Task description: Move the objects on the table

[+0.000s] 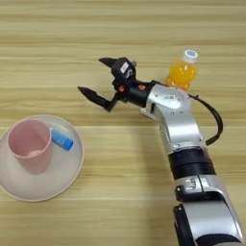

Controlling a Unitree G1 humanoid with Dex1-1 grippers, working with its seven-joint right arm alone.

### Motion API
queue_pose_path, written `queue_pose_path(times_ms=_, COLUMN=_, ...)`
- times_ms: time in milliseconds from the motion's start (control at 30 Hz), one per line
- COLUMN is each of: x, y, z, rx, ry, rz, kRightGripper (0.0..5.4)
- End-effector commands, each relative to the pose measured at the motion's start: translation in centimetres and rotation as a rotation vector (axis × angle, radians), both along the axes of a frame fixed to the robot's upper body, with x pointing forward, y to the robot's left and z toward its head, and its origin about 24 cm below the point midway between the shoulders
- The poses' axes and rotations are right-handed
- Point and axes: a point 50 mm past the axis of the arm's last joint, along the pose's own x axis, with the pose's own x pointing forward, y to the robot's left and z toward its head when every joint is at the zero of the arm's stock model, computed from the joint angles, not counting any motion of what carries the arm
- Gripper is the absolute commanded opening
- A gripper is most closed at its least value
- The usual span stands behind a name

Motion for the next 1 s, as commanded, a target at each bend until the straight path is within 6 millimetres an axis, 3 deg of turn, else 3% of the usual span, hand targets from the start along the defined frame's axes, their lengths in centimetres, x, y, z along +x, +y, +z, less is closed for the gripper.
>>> queue_pose_path(times_ms=33, x=0.9, y=-1.6, z=6.5, rx=0.066, ry=-0.240, rz=-0.091, kRightGripper=5.38)
queue_pose_path(times_ms=567, x=1.5, y=-9.0, z=10.6, rx=0.113, ry=-0.338, rz=-0.362, kRightGripper=5.38)
queue_pose_path(times_ms=1000, x=2.6, y=-13.4, z=8.6, rx=0.097, ry=-0.219, rz=-0.485, kRightGripper=5.38)
